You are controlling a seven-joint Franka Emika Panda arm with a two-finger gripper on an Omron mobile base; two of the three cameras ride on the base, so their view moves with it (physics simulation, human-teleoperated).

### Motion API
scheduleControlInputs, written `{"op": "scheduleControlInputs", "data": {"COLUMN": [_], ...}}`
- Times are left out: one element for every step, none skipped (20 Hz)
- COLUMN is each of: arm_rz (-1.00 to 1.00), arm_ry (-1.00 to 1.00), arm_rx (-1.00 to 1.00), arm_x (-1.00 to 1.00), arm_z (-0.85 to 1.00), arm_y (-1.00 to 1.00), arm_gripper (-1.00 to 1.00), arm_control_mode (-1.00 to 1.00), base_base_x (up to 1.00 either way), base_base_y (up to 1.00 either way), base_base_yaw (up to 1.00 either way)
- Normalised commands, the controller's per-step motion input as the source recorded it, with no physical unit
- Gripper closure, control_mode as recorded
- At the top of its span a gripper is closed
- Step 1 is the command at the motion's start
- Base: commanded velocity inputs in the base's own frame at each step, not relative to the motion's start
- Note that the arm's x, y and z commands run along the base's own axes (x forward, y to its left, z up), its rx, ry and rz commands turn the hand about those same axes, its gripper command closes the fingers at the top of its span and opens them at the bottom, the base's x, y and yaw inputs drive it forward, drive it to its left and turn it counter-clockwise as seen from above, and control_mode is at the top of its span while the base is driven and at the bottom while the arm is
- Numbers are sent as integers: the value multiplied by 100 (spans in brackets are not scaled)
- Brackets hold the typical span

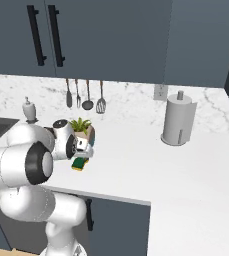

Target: Pick up the sponge from the counter and clean the cutting board by briefly scrubbing or pressing down on the cutting board. Once finished, release the sponge.

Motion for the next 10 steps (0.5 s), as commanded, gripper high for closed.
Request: {"op": "scheduleControlInputs", "data": {"arm_rz": [0, -11, -5, -5, -2, 0, 0, 0, 3, 7], "arm_ry": [0, -11, -15, -17, -17, -19, -15, -13, -12, -10], "arm_rx": [0, 0, 0, 0, 0, 0, 0, 2, 4, 1], "arm_x": [-11, -63, -81, -86, -96, -100, -100, -100, -100, -97], "arm_z": [0, 0, 1, 39, 68, 97, 100, 100, 100, 100], "arm_y": [21, 4, 0, 0, 0, 0, 0, 0, 0, 0], "arm_gripper": [-100, -100, -100, -100, -100, -100, -100, -100, -100, -100], "arm_control_mode": [-100, -100, -100, -100, -100, -100, -100, -100, -100, -100], "base_base_x": [0, 0, 0, 0, 0, 0, 0, 0, 0, 0], "base_base_y": [0, 0, 0, 0, 0, 0, 0, 0, 0, 0], "base_base_yaw": [0, 0, 0, 0, 0, 0, 0, 0, 0, 0]}}
